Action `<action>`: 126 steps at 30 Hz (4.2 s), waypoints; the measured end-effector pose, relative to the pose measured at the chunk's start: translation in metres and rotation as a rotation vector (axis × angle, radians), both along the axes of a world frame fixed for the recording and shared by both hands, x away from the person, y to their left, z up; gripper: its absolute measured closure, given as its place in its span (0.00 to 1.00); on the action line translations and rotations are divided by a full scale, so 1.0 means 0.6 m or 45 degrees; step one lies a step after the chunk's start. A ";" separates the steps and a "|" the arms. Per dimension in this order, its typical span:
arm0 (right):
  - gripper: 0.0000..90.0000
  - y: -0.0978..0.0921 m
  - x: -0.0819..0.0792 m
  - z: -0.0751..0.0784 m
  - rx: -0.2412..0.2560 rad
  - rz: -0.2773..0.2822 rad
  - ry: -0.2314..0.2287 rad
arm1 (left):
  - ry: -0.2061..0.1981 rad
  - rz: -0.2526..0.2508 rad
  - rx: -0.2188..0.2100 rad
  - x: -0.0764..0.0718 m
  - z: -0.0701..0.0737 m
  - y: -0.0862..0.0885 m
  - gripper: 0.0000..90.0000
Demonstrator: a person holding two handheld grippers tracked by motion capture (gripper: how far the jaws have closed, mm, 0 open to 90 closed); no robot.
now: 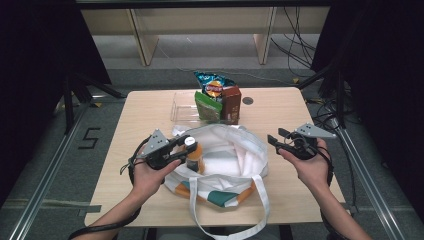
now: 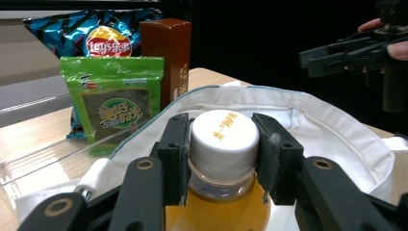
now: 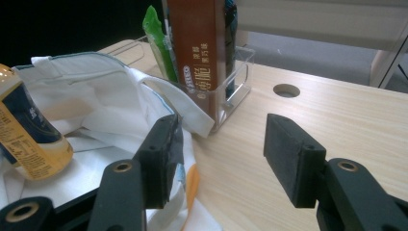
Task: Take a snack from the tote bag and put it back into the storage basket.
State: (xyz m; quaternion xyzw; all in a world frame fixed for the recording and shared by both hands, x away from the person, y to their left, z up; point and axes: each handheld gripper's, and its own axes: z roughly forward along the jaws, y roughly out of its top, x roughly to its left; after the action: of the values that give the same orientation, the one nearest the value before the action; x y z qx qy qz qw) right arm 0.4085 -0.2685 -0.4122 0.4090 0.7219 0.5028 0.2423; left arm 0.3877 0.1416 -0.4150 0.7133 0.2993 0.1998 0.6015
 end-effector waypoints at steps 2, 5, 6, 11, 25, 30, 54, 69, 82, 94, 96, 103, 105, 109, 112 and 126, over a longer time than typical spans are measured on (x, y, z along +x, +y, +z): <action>0.53 0.002 -0.001 -0.001 0.012 -0.017 0.015 | -0.010 -0.011 -0.006 0.002 0.004 0.000 0.65; 0.53 0.003 -0.002 -0.001 0.012 -0.007 0.023 | -0.003 -0.006 -0.020 0.000 0.010 0.000 0.65; 0.53 0.003 -0.002 -0.002 0.014 -0.006 0.024 | -0.006 -0.004 -0.018 0.000 0.012 0.000 0.65; 0.53 0.002 0.000 -0.003 0.005 0.007 0.013 | -0.021 -0.008 -0.024 0.000 0.024 0.000 0.65; 0.52 0.002 -0.006 -0.001 0.009 -0.015 0.035 | -0.056 -0.007 -0.036 0.007 0.067 0.002 0.65; 0.52 0.001 -0.007 -0.001 0.012 -0.016 0.046 | -0.056 -0.005 -0.044 0.009 0.074 0.003 0.65; 0.52 0.003 -0.006 -0.006 0.015 -0.016 0.026 | -0.105 0.016 -0.090 0.022 0.129 0.012 0.65; 0.52 0.006 -0.007 -0.008 0.033 -0.020 0.046 | -0.119 0.017 -0.094 0.029 0.148 0.008 0.65; 0.52 0.002 -0.004 -0.009 0.000 -0.010 0.013 | -0.146 0.027 -0.091 0.036 0.158 0.010 0.65; 0.52 0.003 -0.006 -0.010 0.010 -0.025 0.039 | -0.164 0.038 -0.094 0.044 0.171 0.012 0.65; 0.52 0.002 -0.004 -0.010 -0.003 -0.015 0.020 | -0.167 0.042 -0.092 0.046 0.173 0.013 0.65; 0.52 0.003 -0.003 -0.013 0.017 -0.038 0.003 | -0.182 0.051 -0.090 0.052 0.181 0.014 0.65; 0.52 0.003 -0.003 -0.013 0.018 -0.035 0.001 | -0.184 0.053 -0.091 0.054 0.182 0.014 0.65; 0.52 0.005 -0.006 -0.013 0.031 -0.045 0.032 | -0.191 0.060 -0.098 0.057 0.184 0.016 0.65; 0.52 0.004 -0.005 -0.012 0.016 -0.025 0.050 | -0.192 0.064 -0.098 0.058 0.187 0.017 0.65; 0.52 0.004 -0.006 -0.012 0.015 -0.030 0.054 | -0.217 0.087 -0.092 0.071 0.201 0.021 0.65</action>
State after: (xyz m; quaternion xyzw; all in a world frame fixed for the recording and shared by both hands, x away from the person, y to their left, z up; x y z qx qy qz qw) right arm 0.4048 -0.2662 -0.4194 0.4294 0.7191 0.4955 0.2303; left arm 0.4300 0.1539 -0.2942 0.6608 0.2782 0.2694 0.6430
